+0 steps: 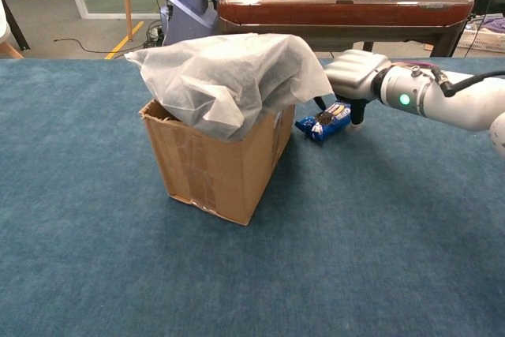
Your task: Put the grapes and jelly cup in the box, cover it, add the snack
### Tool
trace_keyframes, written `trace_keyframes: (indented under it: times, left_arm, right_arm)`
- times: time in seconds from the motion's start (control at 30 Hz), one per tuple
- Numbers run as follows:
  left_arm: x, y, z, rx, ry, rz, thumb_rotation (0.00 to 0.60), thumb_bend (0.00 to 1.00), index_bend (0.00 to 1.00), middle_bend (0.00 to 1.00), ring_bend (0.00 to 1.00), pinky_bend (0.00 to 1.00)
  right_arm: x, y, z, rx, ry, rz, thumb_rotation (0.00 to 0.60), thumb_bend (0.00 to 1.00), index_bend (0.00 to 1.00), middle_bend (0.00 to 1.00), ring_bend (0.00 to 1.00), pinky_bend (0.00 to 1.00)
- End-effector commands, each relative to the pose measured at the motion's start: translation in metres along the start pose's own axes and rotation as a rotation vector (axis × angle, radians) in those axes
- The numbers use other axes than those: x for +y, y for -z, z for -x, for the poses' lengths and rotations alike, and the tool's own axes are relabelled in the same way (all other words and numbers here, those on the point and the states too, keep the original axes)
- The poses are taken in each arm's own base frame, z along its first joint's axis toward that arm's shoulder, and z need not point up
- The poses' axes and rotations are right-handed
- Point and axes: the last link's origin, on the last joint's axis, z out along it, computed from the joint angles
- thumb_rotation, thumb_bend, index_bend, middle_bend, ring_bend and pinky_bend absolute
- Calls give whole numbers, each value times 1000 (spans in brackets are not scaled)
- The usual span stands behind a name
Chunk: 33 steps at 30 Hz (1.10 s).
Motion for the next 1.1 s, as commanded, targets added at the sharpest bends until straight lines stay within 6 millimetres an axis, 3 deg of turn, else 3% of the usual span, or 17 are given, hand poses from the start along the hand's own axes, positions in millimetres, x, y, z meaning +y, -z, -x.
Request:
trace_keyframes:
  times: [0.03, 0.23, 0.47, 0.7, 1.1]
  left_arm:
    - [0, 0, 0, 0, 0, -2, 600, 225, 434, 380, 307, 461]
    - [0, 0, 0, -2, 1, -4, 600, 225, 443, 380, 307, 461]
    - [0, 0, 0, -2, -2, 3, 600, 225, 444, 380, 307, 461]
    - [0, 0, 0, -3, -6, 7, 600, 225, 443, 380, 306, 462]
    - [1, 0, 3, -9, -16, 10, 600, 225, 443, 380, 306, 462]
  right_arm:
    - [2, -2, 1, -14, -3, 10, 600, 0, 425, 979, 981, 917]
    - [4, -2, 5, -38, -3, 25, 600, 6, 435, 979, 980, 917]
    - [6, 1, 5, -34, -5, 32, 600, 109, 590, 982, 981, 917]
    - [11, 7, 2, -11, -1, 36, 600, 196, 671, 988, 985, 917]
    - [52, 39, -37, 117, 32, 113, 600, 198, 677, 989, 985, 917]
